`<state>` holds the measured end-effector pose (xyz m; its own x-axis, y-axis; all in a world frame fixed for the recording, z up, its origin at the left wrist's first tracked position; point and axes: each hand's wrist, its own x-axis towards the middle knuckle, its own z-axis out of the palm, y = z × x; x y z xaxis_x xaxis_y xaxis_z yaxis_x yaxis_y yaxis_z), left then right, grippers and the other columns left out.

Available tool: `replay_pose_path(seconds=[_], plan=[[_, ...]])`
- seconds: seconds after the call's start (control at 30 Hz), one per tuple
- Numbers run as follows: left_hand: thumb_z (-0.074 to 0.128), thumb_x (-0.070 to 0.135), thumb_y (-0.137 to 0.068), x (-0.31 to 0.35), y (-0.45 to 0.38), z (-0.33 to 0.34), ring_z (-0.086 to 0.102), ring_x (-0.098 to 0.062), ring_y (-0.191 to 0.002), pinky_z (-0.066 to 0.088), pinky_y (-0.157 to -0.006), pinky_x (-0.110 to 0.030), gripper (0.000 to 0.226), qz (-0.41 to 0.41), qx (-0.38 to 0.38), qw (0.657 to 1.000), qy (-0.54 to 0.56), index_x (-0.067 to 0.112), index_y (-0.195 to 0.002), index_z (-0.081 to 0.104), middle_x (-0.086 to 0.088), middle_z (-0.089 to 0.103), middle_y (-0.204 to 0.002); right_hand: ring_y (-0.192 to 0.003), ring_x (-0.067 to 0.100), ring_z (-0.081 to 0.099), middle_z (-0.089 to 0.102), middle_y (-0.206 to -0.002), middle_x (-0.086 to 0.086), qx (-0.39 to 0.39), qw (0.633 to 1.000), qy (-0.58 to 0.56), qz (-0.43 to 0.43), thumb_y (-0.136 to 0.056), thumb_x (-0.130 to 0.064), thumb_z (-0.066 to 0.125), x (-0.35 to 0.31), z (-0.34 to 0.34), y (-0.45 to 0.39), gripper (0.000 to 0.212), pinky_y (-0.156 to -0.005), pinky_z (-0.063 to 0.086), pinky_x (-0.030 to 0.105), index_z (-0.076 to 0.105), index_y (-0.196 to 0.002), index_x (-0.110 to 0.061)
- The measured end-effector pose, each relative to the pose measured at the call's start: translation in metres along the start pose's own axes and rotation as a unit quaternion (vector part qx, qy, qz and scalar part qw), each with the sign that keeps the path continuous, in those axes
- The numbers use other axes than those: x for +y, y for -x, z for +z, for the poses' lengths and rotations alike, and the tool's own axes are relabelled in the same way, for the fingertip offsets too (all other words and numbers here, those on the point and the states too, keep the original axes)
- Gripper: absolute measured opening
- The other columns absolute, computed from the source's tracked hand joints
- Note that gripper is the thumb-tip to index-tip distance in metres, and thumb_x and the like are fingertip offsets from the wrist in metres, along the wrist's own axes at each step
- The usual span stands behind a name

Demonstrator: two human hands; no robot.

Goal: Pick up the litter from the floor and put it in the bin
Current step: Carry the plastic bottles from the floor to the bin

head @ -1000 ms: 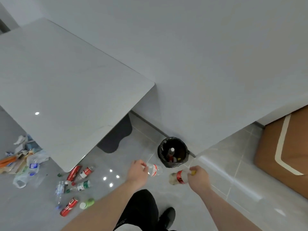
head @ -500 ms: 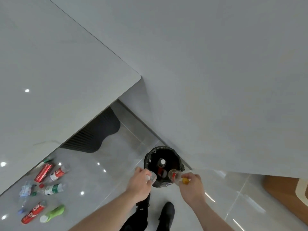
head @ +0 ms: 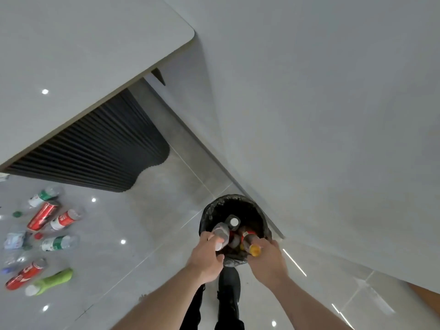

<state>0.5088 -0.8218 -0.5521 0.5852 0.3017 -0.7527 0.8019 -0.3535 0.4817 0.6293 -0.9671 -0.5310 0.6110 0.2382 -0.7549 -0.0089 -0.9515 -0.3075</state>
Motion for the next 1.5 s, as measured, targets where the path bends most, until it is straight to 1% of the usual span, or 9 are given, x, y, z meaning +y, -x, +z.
replay_pose_path(seconds=[0.23, 0.37, 0.6, 0.63, 0.7, 0.8, 1.07, 1.27, 1.5], plan=[[0.049, 0.014, -0.096, -0.008, 0.061, -0.014, 0.059, -0.019, -0.115, 0.041, -0.103, -0.023, 0.037, -0.055, 0.013, 0.998, -0.002, 0.023, -0.131, 0.056, 0.006, 0.036, -0.140, -0.092, 0.016, 0.064, 0.044, -0.122, -0.006, -0.056, 0.998, 0.032, -0.015, -0.089, -0.020, 0.062, 0.000, -0.018, 0.047, 0.038, -0.083, 0.056, 0.031, 0.058, -0.126, -0.026], [0.051, 0.017, -0.096, 0.003, 0.143, -0.051, 0.061, -0.020, -0.112, 0.043, -0.106, -0.027, 0.040, -0.085, 0.036, 0.996, 0.006, 0.021, -0.135, 0.053, 0.005, 0.034, -0.141, -0.078, 0.011, 0.063, 0.040, -0.126, -0.007, -0.067, 0.994, 0.076, -0.048, -0.091, -0.021, 0.058, -0.022, -0.057, 0.111, 0.040, -0.078, 0.054, 0.027, 0.052, -0.130, -0.026], [0.055, 0.017, -0.095, 0.010, 0.299, -0.102, 0.062, -0.007, -0.081, 0.050, -0.089, -0.022, 0.041, -0.083, 0.128, 0.988, 0.032, 0.022, -0.135, 0.053, 0.008, 0.034, -0.144, -0.111, 0.023, 0.059, 0.046, -0.137, 0.001, -0.075, 0.972, 0.165, -0.152, -0.089, -0.022, 0.055, -0.086, -0.099, 0.235, 0.046, -0.090, 0.048, 0.030, 0.050, -0.134, -0.021], [0.055, 0.017, -0.094, 0.006, 0.318, -0.104, 0.062, -0.007, -0.083, 0.051, -0.089, -0.023, 0.042, -0.085, 0.134, 0.987, 0.032, 0.022, -0.136, 0.052, 0.008, 0.033, -0.144, -0.114, 0.023, 0.058, 0.046, -0.137, 0.001, -0.075, 0.968, 0.176, -0.162, -0.089, -0.022, 0.056, -0.094, -0.099, 0.251, 0.047, -0.092, 0.048, 0.030, 0.050, -0.135, -0.021], [0.055, 0.020, -0.093, -0.006, 0.356, -0.107, 0.060, -0.013, -0.104, 0.050, -0.095, -0.027, 0.045, -0.086, 0.149, 0.985, 0.025, 0.022, -0.138, 0.051, 0.006, 0.033, -0.148, -0.118, 0.024, 0.057, 0.045, -0.140, 0.003, -0.083, 0.958, 0.201, -0.185, -0.088, -0.022, 0.056, -0.107, -0.091, 0.280, 0.051, -0.096, 0.047, 0.031, 0.048, -0.139, -0.021], [0.056, 0.023, -0.093, -0.030, 0.408, -0.110, 0.048, -0.016, -0.127, 0.046, -0.102, -0.029, 0.048, -0.093, 0.186, 0.978, 0.028, 0.024, -0.141, 0.049, 0.005, 0.031, -0.152, -0.130, 0.025, 0.049, 0.040, -0.149, 0.003, -0.101, 0.935, 0.250, -0.231, -0.088, -0.023, 0.057, -0.128, -0.066, 0.320, 0.060, -0.106, 0.043, 0.033, 0.043, -0.146, -0.021], [0.053, 0.030, -0.094, -0.156, 0.548, -0.101, 0.026, -0.025, -0.148, 0.032, -0.117, -0.037, 0.061, -0.165, 0.219, 0.962, -0.017, 0.025, -0.152, 0.035, -0.003, 0.016, -0.165, -0.139, 0.032, 0.035, 0.035, -0.151, 0.008, -0.108, 0.856, 0.403, -0.304, -0.089, -0.026, 0.054, -0.178, 0.050, 0.426, 0.068, -0.116, 0.032, 0.039, 0.032, -0.151, -0.014], [0.053, 0.034, -0.094, -0.275, 0.640, -0.102, 0.012, -0.027, -0.153, 0.022, -0.123, -0.039, 0.068, -0.216, 0.231, 0.948, -0.030, 0.023, -0.156, 0.028, -0.008, 0.010, -0.167, -0.142, 0.031, 0.030, 0.028, -0.156, 0.008, -0.100, 0.832, 0.441, -0.323, -0.090, -0.030, 0.054, -0.209, 0.152, 0.518, 0.072, -0.117, 0.031, 0.040, 0.025, -0.155, -0.015], [0.051, 0.034, -0.094, -0.363, 0.690, -0.144, 0.012, -0.029, -0.153, 0.021, -0.123, -0.041, 0.069, -0.238, 0.244, 0.940, -0.011, 0.023, -0.157, 0.026, -0.008, 0.009, -0.167, -0.144, 0.031, 0.026, 0.023, -0.159, 0.008, -0.121, 0.837, 0.406, -0.347, -0.090, -0.024, 0.052, -0.271, 0.239, 0.579, 0.071, -0.117, 0.030, 0.039, 0.024, -0.155, -0.018]])
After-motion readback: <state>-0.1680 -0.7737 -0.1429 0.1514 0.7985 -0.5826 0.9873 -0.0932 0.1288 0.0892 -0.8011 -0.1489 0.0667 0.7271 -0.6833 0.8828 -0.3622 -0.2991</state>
